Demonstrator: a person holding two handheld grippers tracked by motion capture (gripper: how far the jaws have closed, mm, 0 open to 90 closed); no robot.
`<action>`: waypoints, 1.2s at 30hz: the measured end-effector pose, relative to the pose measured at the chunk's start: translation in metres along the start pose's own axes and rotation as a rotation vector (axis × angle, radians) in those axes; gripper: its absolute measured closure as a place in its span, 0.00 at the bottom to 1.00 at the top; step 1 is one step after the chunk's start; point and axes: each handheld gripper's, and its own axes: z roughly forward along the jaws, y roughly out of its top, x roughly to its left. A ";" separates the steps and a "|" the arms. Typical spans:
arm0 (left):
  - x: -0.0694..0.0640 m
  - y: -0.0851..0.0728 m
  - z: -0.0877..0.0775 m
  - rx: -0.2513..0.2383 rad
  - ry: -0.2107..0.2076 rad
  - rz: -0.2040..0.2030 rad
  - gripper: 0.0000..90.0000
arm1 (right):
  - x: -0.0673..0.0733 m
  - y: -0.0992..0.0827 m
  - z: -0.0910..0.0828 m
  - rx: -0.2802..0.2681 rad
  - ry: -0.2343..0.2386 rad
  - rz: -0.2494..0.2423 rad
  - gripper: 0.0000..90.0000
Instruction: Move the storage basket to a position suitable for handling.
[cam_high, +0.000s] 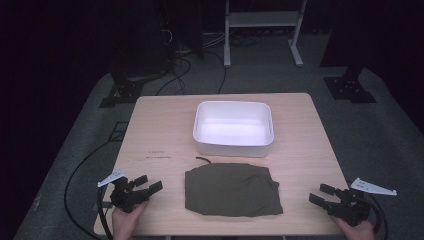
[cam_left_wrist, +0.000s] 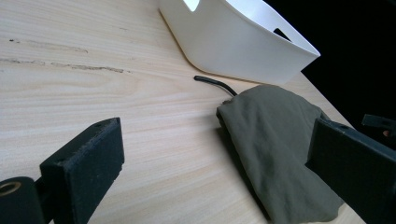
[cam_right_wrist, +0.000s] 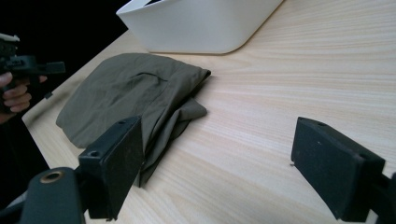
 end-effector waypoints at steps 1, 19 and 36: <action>0.000 0.000 0.000 0.000 0.000 0.000 0.03 | 0.000 0.000 0.000 0.000 0.000 0.000 0.18; -0.011 -0.006 0.011 0.022 -0.021 0.005 0.03 | 0.017 0.019 0.027 0.006 0.030 0.001 0.18; -0.034 -0.001 0.037 0.092 -0.091 -0.061 0.04 | 0.033 0.027 0.047 0.094 0.038 0.022 0.18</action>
